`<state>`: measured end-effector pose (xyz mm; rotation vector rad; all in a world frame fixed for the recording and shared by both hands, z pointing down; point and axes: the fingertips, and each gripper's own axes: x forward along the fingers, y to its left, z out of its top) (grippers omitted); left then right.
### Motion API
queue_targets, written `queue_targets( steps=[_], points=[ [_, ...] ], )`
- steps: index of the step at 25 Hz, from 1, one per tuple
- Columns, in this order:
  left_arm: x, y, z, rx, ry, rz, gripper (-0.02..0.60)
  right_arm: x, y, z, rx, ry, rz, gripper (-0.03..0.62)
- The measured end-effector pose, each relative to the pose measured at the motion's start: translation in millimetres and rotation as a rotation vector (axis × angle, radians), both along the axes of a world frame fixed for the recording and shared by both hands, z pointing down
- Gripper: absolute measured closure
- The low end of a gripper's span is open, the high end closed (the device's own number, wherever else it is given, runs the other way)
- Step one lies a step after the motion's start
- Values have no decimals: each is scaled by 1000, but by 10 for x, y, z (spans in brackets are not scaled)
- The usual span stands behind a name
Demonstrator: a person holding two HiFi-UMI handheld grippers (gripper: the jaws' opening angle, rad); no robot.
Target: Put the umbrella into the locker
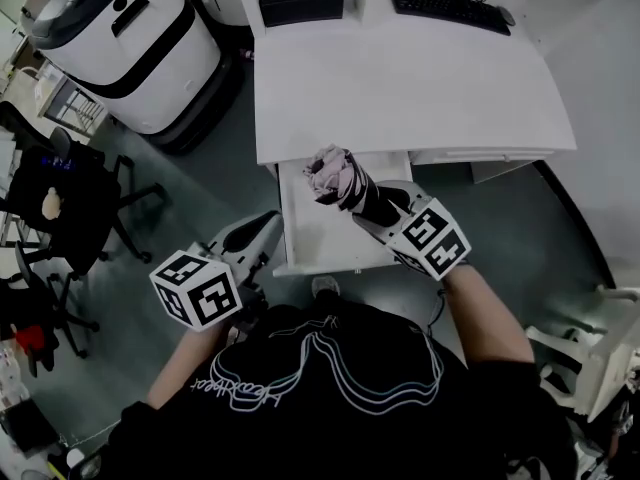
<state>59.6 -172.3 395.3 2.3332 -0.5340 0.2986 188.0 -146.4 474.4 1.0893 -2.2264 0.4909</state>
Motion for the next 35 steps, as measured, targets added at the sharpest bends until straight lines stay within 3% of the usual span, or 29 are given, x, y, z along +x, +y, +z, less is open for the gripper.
queue_targets(
  steps=[11,23,35],
  points=[
    [-103,-158,375,-83,-11,-51,569,-31,-137,1047,-166,257,-169,362],
    [-338,-317,665,-143,-42,-113,569,-71,-160,2172,-388,412,-291,362],
    [-496,-357,826,-170,-59,-162,568,-109,-172,2671,-408,457,-313,358]
  ],
)
